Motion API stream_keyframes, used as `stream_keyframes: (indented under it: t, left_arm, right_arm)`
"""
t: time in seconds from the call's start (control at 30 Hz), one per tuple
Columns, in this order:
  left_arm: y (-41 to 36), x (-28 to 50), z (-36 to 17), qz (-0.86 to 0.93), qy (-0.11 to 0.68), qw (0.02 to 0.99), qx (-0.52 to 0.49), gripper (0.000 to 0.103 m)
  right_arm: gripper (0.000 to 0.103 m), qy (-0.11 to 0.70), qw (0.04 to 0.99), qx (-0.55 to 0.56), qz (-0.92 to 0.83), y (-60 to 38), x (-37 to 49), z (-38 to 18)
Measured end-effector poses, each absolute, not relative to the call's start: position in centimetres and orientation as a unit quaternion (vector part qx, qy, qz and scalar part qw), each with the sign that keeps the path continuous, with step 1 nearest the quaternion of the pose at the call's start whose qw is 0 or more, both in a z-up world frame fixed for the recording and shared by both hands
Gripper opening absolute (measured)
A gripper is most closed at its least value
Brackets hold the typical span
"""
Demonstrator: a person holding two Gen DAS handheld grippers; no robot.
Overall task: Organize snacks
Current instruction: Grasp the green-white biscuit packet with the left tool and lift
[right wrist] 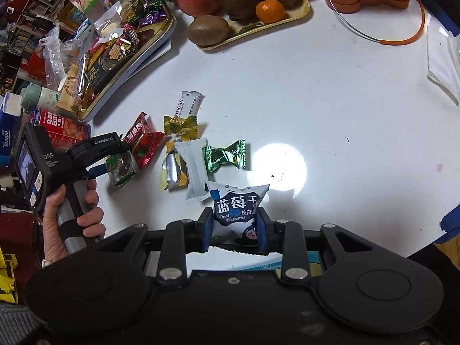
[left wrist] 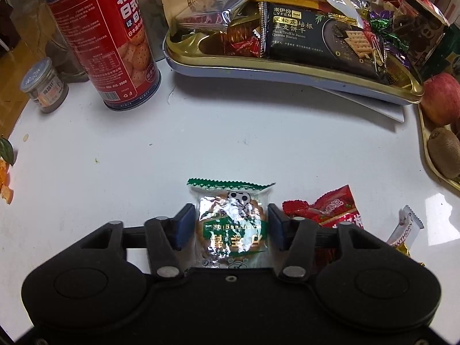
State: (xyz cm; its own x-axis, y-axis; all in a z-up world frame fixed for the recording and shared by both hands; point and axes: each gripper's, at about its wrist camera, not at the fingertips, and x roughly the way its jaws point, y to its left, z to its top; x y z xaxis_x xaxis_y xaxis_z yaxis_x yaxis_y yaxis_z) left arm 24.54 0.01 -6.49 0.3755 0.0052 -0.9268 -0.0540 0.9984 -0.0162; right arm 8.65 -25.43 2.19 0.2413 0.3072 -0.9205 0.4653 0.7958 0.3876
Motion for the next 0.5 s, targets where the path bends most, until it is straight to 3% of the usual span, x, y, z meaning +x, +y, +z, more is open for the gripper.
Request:
stream_keyframes:
  t: [0.27, 0.5]
  left_arm:
    - [1.8, 22.6, -2.8, 0.027, 0.551, 0.828, -0.100, 0.056]
    - [1.3, 17.1, 3.7, -0.024, 0.491, 0.868, -0.072, 0.056]
  right_arm:
    - [0.033, 0.605, 0.727, 0.316, -0.082, -26.5, 9.1, 2.0]
    - [0.032, 0.592, 0.733, 0.314, -0.118, -27.9, 9.5, 1.8]
